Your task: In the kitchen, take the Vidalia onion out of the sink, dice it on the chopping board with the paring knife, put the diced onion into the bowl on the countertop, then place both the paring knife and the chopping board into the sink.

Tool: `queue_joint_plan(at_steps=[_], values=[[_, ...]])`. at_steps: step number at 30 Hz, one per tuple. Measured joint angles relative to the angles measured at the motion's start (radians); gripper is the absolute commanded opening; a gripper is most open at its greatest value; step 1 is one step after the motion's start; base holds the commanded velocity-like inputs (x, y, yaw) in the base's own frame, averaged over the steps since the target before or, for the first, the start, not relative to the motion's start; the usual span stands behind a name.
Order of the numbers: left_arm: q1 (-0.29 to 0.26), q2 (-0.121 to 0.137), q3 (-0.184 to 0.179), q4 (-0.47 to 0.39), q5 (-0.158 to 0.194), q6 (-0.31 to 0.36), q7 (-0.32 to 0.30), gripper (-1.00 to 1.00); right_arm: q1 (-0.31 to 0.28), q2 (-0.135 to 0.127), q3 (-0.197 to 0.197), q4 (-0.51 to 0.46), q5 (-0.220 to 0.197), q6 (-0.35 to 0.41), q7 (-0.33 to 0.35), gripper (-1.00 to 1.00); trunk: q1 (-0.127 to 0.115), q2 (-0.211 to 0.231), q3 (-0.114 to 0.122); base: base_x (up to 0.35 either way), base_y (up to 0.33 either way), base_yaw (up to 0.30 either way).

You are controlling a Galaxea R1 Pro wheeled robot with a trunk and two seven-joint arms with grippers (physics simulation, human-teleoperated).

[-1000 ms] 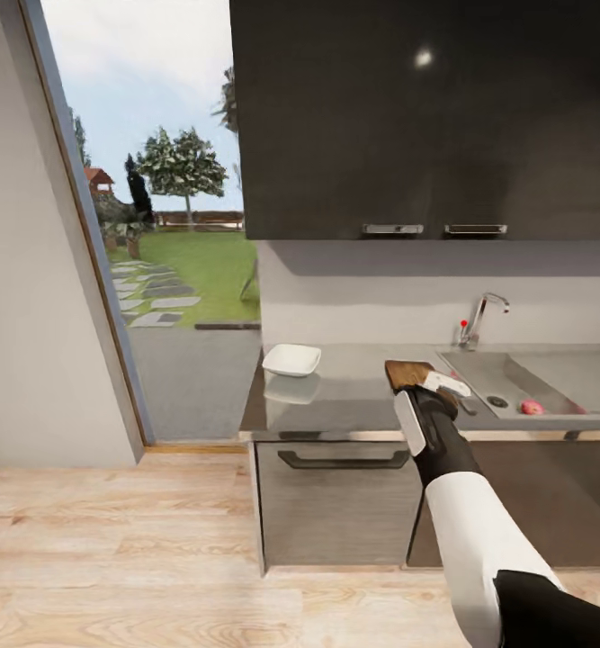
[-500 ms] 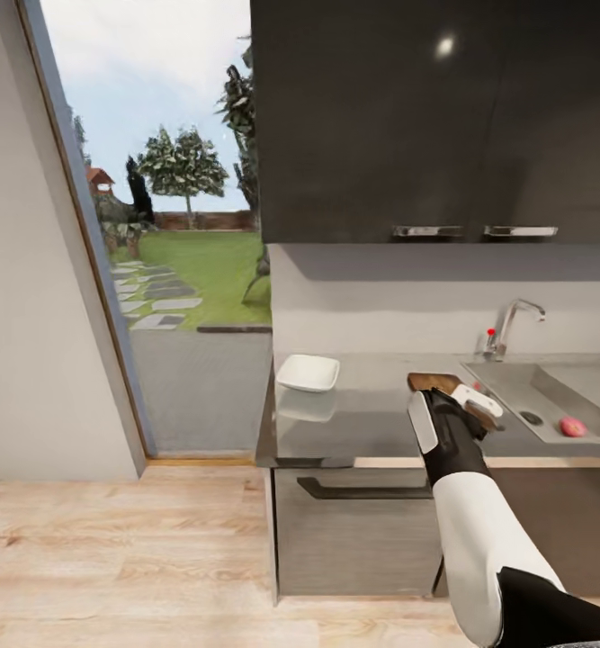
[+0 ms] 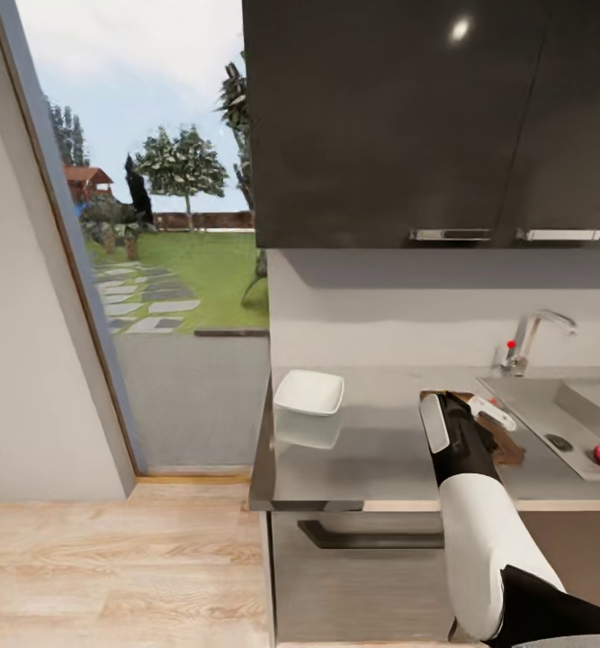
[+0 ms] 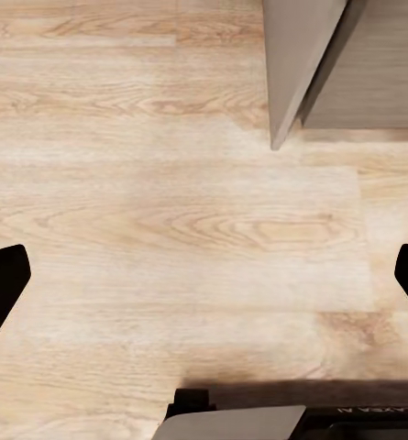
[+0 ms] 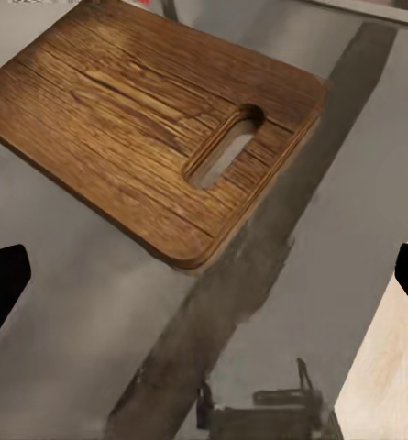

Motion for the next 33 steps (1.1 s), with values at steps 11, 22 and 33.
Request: queue_joint_plan(at_steps=[11, 22, 33], values=[[0.000, 0.000, -0.001, 0.001, 0.000, 0.000, 0.000, 1.00, 0.000, -0.011, -0.008, -0.004, -0.001, 0.000, -0.098, 1.00, 0.001, 0.000, 0.000, 0.196, -0.018, 0.000], [0.000, 0.000, -0.001, 0.001, 0.000, 0.000, -0.001, 1.00, 0.000, -0.039, -0.007, -0.075, -0.004, 0.003, -0.232, 1.00, 0.001, 0.000, 0.000, 0.002, 0.000, 0.000], [0.000, 0.000, -0.001, 0.000, 0.000, 0.000, 0.000, 1.00, 0.000, -0.044, -0.008, -0.079, -0.004, 0.004, -0.250, 1.00, 0.000, 0.000, 0.000, 0.032, 0.000, 0.000]])
